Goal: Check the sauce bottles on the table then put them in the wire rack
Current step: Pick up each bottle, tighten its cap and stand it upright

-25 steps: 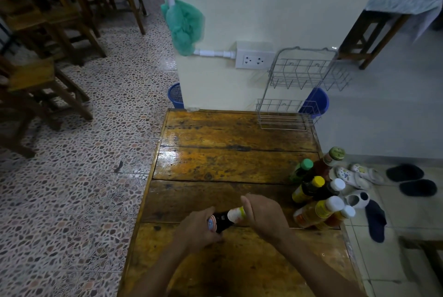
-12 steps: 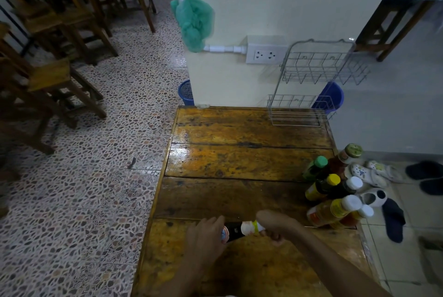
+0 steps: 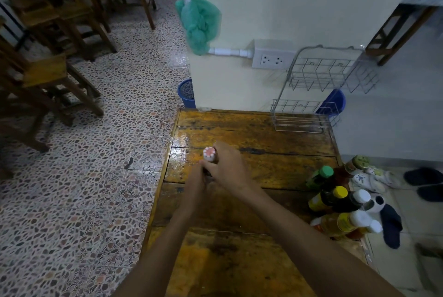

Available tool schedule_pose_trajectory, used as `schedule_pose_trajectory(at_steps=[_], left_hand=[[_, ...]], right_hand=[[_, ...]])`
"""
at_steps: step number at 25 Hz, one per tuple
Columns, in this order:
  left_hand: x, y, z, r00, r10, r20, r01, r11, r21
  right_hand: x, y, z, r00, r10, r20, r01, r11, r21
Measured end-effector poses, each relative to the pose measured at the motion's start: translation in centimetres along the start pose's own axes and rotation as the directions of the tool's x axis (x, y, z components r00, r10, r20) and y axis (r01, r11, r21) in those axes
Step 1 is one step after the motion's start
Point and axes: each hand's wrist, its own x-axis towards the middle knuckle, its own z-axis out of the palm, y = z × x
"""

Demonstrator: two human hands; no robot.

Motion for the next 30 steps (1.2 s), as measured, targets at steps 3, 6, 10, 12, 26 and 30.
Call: schedule_pose_trajectory(at_steps=[3, 6, 10, 12, 26, 30], left_hand=[[3.4, -1.3, -0.7, 0.993, -0.103, -0.059, 0.097, 0.991, -0.087], [5.9, -2.7, -0.6, 0.991, -0.132, -0.032, 0.124, 0.975, -0.183], [7.0, -5.5, 0.5, 0.982, -0.175, 0.076, 0.188, 0.958, -0.219], [7.1, -6.2, 0.9, 0.985, -0.153, 0.076, 0.166, 0.964, -0.206], [2.8, -5.1, 2.6, 0.966, -0.241, 0.094, 0.254, 0.951, -0.178], [-4.6, -4.1, 7.0, 0.954, -0.226, 0.196, 0.195, 0.967, 0.166]], right_hand=[[3.4, -0.2, 1.5, 0.998, -0.012, 0.063, 0.014, 1.000, -0.027], [5.9, 0.7, 2.8, 0.989, -0.011, 0.145, 0.017, 0.999, -0.040], [7.3, 2.3, 4.2, 0.983, -0.019, 0.181, 0.030, 0.998, -0.061], [7.5, 2.8, 4.6, 0.986, -0.034, 0.165, 0.042, 0.998, -0.043], [3.7, 2.8, 2.1, 0.994, 0.055, 0.098, -0.053, 0.998, -0.026], [-3.6, 5.6, -4.4, 0.996, 0.000, -0.087, -0.010, 0.993, -0.116]])
